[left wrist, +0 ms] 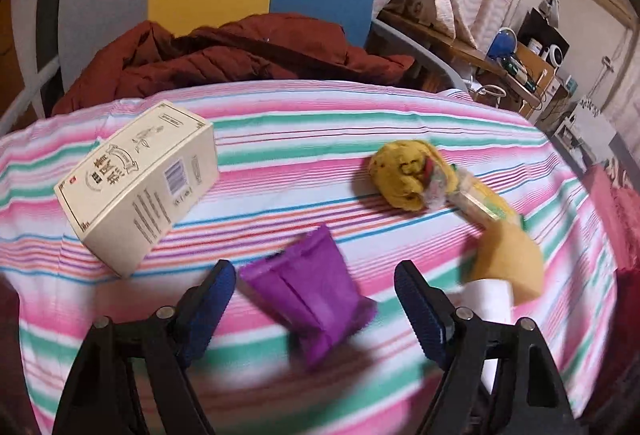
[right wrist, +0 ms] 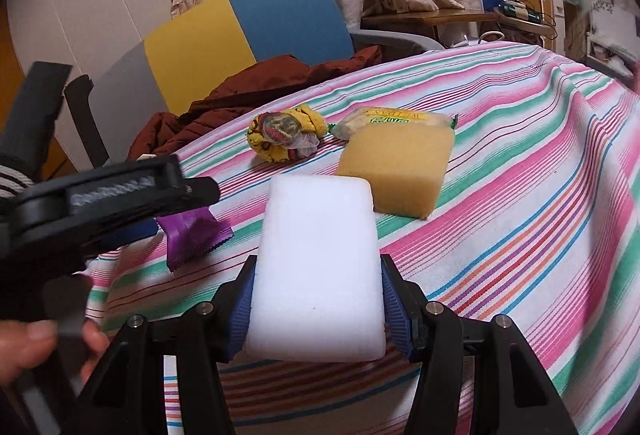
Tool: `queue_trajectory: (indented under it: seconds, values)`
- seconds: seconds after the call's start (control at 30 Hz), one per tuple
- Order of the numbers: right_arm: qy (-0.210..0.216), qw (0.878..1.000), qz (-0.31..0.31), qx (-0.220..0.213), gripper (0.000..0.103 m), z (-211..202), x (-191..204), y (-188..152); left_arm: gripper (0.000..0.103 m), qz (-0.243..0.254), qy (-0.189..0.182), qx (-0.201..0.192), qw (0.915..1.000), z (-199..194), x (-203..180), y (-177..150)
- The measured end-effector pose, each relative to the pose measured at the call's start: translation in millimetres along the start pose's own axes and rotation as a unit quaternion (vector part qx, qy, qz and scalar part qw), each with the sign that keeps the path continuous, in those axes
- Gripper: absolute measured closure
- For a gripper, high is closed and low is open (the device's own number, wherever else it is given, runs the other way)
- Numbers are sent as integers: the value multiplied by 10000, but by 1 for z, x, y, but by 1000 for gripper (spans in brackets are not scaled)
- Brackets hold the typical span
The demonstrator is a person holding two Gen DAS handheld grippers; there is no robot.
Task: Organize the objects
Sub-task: 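Grasp the purple packet with the left gripper while the right holds the eraser, then carry the purple packet and eraser block to the gold tray and release both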
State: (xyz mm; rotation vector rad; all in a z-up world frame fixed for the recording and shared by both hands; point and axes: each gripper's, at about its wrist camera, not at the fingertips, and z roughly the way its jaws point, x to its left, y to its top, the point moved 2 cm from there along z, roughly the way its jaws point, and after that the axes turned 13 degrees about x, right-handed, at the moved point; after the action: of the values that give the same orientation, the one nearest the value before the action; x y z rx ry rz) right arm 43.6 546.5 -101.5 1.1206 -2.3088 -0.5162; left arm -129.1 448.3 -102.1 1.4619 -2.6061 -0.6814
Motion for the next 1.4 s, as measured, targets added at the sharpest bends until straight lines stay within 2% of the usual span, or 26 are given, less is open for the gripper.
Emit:
queue_trajectory:
  seconds: [0.07,0.13,0.23,0.6,0.93,1.17,1.4]
  values:
    - [-14,10000,-8,-7,45,0,0,0,30,59,96,-45,9999,6,8,-4]
    - [-21,10000,-11,-11,45,0,0,0,35,-18,-113,-197,9997,2,14,-6]
    - [-29,10000,-15,-13,45,1,1,0,45,-27,-98,-222,9997,2,18,-8]
    - [-82,10000,-49,-27,45,-1,2,0,63,107,-315,-347,9988,-5,24,-17]
    - [-335,9993,-121,-135,46,-4,8,-1,66,-28,-447,-525,9976,-19,39,-38]
    - [-427,9984,-258,-258,46,-8,14,-1,67,86,-307,-715,9969,-35,44,-61]
    - [-467,9935,-817,-635,46,-23,37,-8,67,146,-209,-956,9951,-54,52,-85]
